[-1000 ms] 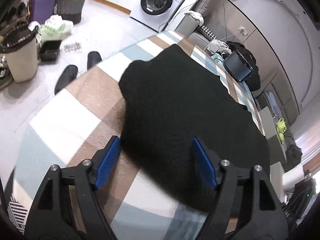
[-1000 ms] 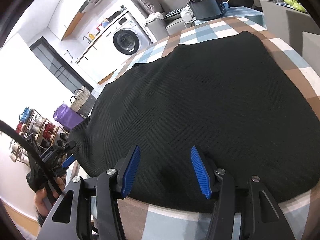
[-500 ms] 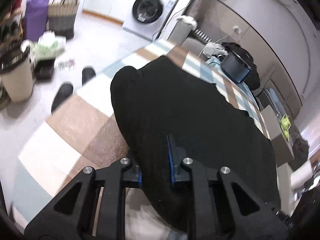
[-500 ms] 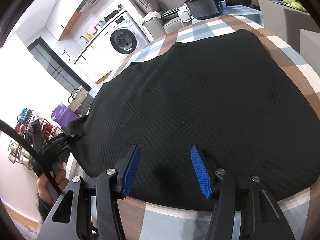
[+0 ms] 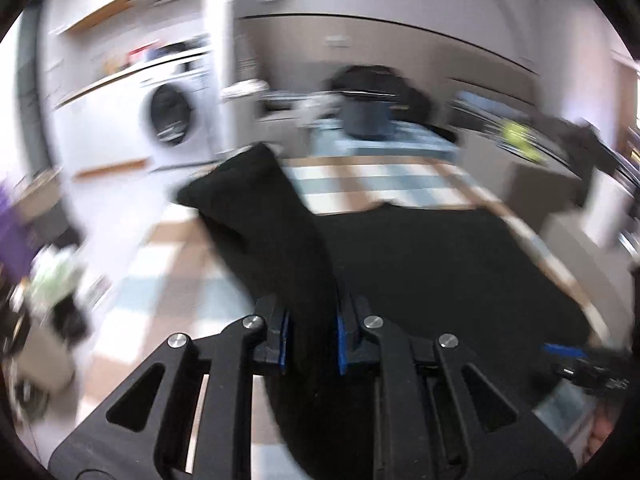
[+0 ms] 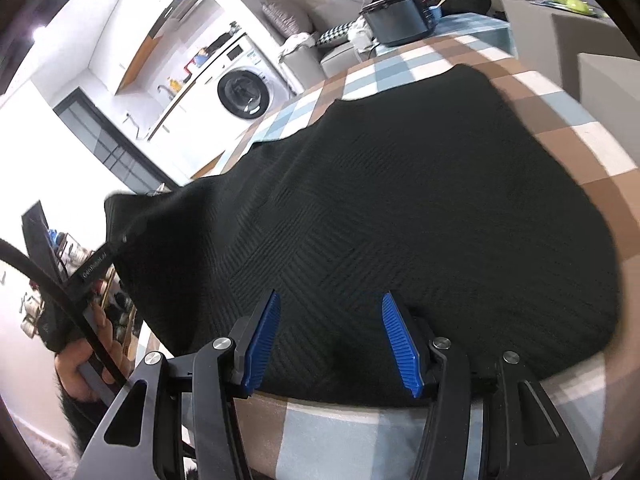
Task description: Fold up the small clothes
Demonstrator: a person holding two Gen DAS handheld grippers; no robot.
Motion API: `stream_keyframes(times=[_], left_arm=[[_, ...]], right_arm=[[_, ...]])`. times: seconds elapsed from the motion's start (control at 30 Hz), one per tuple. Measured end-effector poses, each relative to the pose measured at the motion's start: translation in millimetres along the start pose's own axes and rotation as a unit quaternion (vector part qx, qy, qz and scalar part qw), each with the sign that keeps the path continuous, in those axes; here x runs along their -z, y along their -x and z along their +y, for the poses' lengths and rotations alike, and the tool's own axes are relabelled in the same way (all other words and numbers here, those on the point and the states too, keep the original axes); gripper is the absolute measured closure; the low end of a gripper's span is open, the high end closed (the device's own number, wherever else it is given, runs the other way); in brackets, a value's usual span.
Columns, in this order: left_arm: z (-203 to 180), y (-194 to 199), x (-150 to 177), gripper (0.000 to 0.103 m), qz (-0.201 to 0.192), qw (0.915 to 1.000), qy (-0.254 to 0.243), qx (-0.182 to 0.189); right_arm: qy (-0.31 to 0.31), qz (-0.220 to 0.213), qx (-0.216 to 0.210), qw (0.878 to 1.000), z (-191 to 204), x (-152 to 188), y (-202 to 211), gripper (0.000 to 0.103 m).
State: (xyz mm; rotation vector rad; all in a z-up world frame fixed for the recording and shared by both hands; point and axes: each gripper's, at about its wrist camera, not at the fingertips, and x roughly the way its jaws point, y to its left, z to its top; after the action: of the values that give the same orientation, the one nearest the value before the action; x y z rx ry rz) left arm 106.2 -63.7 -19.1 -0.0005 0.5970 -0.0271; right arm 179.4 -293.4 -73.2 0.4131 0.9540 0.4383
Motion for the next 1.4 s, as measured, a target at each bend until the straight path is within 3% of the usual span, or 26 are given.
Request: stream_keyframes(times=[0.1,0.2,0.27,0.3,0.37,0.47,0.6,0.7,0.83,0.87,0.93,0.97,1.03,1.13,1.2,1.27,1.4], left_arm=[[-49,-11,0,0.09,0.026,0.9937,-0.044,0.1],[-78,-22,14,0.081,0.082,0.9679,-0.061,0.23],[-78,-18,21,0.066,0.089,0.9611,-0.058,0.255],[-73,-15,21,0.06,0.084,0.9619,-0.054,0.254],[-53,-7,18,0.035,0.071,0.9649,-0.028,0.251],[-6,-1,15,0.032,0.063,0.9703,0.037,0.231],[57,0,28,0.032,0.07,0.9804,0.096,0.157],[105,0,43,0.032,0.088,0.9784,0.148,0.114],[137,-2,58,0.032,0.091,0.9754,0.181,0.087],[139,-3,62,0.032,0.091,0.9752,0.184,0.083],[148,-5,65,0.032,0.089,0.9747,0.189,0.079],[148,-7,66,0.032,0.089,0.9745,0.191,0.077],[153,-11,66,0.032,0.088,0.9737,0.195,0.079],[158,-15,63,0.032,0.085,0.973,0.196,0.087],[150,-22,57,0.032,0.085,0.9735,0.19,0.095],[139,-31,52,0.032,0.088,0.9741,0.178,0.107],[108,-52,50,0.032,0.107,0.9753,0.145,0.127]], right_arm=[[-0.016,-0.019,0.013,1.0,-10,-2,14,0.048],[-0.035,-0.034,0.022,0.999,-22,-4,25,0.046],[-0.045,-0.037,0.027,0.998,-28,-5,29,0.046],[-0.047,-0.038,0.025,0.998,-30,-6,31,0.046],[-0.054,-0.037,0.006,0.998,-33,-8,32,0.046],[-0.059,-0.029,-0.034,0.997,-29,-13,26,0.046],[-0.055,0.002,-0.087,0.995,-11,-28,-5,0.046],[-0.053,0.028,-0.095,0.994,2,-39,-35,0.046],[-0.085,0.053,-0.084,0.991,7,-53,-74,0.049],[-0.09,0.053,-0.079,0.991,8,-56,-82,0.053],[-0.084,0.046,-0.067,0.993,12,-62,-92,0.074],[-0.083,0.05,-0.061,0.993,14,-63,-96,0.093],[-0.082,0.048,-0.077,0.992,20,-63,-93,0.096],[-0.035,-0.014,-0.136,0.99,42,-58,-38,0.097],[-0.022,-0.04,-0.152,0.987,48,-48,-1,0.097],[-0.037,-0.036,-0.14,0.989,39,-30,18,0.097],[-0.07,0.039,-0.036,0.996,3,5,-8,0.096]])
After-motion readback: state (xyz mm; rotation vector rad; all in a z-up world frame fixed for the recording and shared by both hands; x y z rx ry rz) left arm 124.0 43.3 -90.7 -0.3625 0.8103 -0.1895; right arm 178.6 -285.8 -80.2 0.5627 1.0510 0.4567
